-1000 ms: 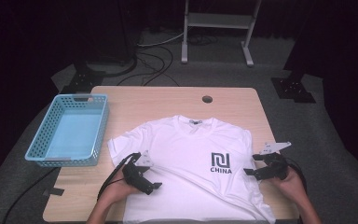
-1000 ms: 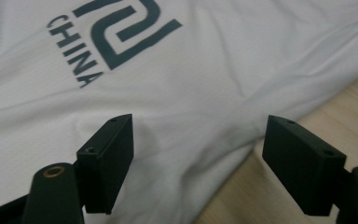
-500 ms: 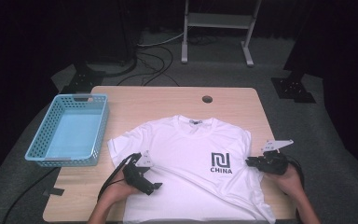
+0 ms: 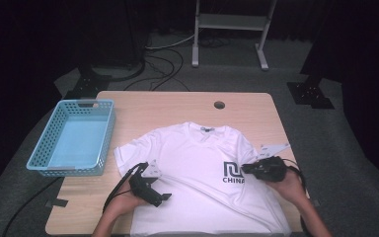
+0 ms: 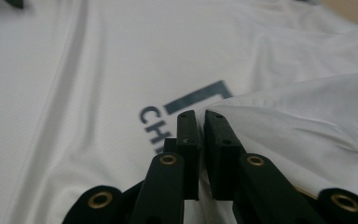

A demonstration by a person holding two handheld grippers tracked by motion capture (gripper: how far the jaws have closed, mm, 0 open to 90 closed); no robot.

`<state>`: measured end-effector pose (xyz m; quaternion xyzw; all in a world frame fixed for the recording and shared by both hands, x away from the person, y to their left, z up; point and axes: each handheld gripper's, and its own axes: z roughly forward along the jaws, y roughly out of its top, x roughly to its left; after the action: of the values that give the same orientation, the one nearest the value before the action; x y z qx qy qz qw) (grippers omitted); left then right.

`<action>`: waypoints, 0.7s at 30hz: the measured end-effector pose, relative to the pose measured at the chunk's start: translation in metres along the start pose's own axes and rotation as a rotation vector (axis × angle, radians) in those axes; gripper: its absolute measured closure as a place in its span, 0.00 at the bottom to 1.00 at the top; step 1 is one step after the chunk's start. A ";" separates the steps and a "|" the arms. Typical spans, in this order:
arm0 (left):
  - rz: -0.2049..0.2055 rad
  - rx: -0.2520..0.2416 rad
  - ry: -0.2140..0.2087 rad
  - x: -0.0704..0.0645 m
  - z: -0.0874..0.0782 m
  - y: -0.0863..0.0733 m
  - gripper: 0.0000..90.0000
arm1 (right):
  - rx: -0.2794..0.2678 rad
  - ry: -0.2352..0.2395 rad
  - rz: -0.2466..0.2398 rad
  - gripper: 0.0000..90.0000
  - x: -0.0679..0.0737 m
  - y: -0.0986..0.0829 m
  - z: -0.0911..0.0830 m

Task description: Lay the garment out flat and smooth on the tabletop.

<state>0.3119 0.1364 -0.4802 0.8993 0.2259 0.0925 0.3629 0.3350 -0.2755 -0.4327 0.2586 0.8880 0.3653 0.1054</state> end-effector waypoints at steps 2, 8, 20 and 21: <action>0.003 -0.002 0.001 0.000 0.000 0.000 0.03 | 0.043 0.034 -0.031 0.94 0.012 0.003 0.019; 0.011 -0.005 -0.005 0.001 0.000 -0.001 0.03 | 0.109 0.062 -0.049 0.94 0.027 0.002 0.045; 0.008 -0.016 -0.011 0.002 -0.001 -0.002 0.03 | -0.006 0.053 0.026 0.81 -0.014 0.004 0.005; 0.006 -0.018 -0.011 0.002 0.000 -0.002 0.03 | 0.000 0.049 0.037 0.81 -0.019 0.000 0.006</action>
<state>0.3127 0.1392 -0.4816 0.8972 0.2203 0.0907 0.3718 0.3531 -0.2821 -0.4363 0.2659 0.8854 0.3735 0.0768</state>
